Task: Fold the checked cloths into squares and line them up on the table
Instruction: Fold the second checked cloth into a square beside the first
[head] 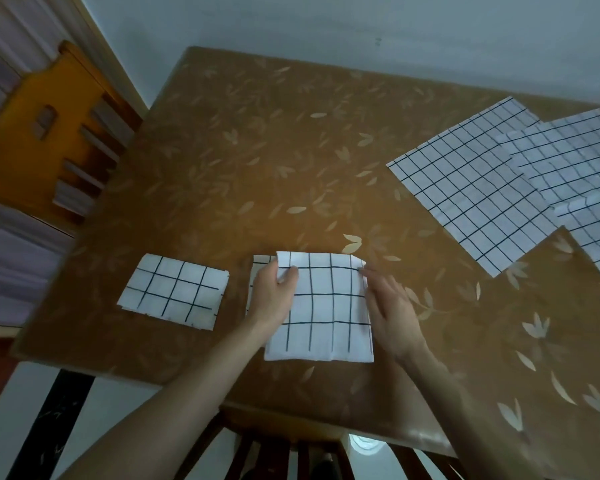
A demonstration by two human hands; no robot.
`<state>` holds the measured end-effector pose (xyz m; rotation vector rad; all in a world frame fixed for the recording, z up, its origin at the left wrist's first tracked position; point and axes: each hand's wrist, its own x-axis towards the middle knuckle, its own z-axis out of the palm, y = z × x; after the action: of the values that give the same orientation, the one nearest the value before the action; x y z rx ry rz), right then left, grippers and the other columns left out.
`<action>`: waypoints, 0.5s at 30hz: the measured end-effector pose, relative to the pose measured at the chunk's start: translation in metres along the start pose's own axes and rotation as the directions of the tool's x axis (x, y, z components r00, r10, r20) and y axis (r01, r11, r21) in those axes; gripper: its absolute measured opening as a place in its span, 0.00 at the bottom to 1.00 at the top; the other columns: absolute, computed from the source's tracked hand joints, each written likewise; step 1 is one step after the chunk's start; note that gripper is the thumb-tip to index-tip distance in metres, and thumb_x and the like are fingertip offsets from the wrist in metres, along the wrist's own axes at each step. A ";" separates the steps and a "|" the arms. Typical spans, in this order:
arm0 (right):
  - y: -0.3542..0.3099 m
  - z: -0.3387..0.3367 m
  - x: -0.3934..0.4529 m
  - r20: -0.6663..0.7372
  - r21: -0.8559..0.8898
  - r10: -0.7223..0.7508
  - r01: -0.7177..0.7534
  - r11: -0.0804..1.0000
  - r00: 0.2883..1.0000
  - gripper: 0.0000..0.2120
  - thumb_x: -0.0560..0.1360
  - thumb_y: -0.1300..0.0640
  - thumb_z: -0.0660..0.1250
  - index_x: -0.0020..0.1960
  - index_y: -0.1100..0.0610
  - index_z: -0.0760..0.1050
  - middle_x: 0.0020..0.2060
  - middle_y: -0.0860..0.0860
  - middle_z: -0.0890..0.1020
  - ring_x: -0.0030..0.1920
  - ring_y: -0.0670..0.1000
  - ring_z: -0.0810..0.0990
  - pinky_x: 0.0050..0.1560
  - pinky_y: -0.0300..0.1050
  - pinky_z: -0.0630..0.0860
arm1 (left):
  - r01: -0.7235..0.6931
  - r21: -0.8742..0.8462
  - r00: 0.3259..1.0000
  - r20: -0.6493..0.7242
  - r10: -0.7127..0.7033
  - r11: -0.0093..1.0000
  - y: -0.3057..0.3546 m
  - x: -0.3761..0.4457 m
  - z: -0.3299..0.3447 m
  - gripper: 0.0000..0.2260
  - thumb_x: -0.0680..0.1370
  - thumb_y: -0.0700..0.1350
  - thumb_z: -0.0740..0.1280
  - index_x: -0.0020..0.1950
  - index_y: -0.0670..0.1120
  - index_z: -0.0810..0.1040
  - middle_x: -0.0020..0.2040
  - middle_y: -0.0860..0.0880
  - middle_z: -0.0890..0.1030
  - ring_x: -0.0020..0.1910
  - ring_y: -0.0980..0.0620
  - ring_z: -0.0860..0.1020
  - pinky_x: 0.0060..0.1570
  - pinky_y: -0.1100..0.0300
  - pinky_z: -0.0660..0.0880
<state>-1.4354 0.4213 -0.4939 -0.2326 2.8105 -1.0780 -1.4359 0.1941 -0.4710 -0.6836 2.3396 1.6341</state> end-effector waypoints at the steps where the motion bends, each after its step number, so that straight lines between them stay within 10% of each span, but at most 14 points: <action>1: 0.005 0.006 0.000 0.056 -0.090 -0.017 0.022 0.996 0.998 0.19 0.86 0.50 0.56 0.76 0.49 0.71 0.74 0.48 0.73 0.75 0.53 0.69 0.72 0.57 0.71 | -0.018 0.043 1.000 -0.006 0.018 0.999 -0.003 0.005 -0.005 0.10 0.84 0.46 0.62 0.46 0.43 0.75 0.39 0.46 0.76 0.34 0.62 0.72 0.39 0.66 0.67; 5: 0.011 0.023 0.000 0.232 -0.300 0.044 0.028 0.954 0.972 0.27 0.86 0.39 0.47 0.82 0.46 0.57 0.83 0.45 0.52 0.83 0.48 0.45 0.80 0.53 0.46 | -0.008 0.261 0.997 -0.073 0.028 0.965 -0.015 0.021 -0.020 0.15 0.83 0.45 0.62 0.64 0.35 0.74 0.48 0.43 0.79 0.45 0.48 0.78 0.42 0.53 0.74; 9: 0.007 0.032 0.000 0.285 -0.384 0.035 0.080 0.920 0.958 0.30 0.85 0.36 0.46 0.84 0.44 0.45 0.83 0.44 0.41 0.83 0.48 0.38 0.82 0.55 0.41 | 0.061 0.313 0.987 -0.161 -0.010 0.948 -0.023 0.026 -0.023 0.20 0.84 0.47 0.62 0.75 0.41 0.70 0.70 0.42 0.77 0.67 0.41 0.76 0.63 0.48 0.74; 15: 0.006 0.045 0.000 0.263 -0.486 0.068 0.071 0.871 0.962 0.32 0.84 0.35 0.44 0.84 0.44 0.38 0.83 0.45 0.38 0.82 0.51 0.35 0.82 0.59 0.41 | 0.007 0.338 0.963 -0.256 0.085 0.941 -0.036 0.030 -0.024 0.15 0.83 0.45 0.65 0.70 0.44 0.72 0.61 0.44 0.81 0.61 0.43 0.79 0.49 0.57 0.72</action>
<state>-1.4285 0.3965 -0.5307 -0.3950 2.7662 -0.2697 -1.4429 0.1544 -0.5051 -0.8270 2.7470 1.1653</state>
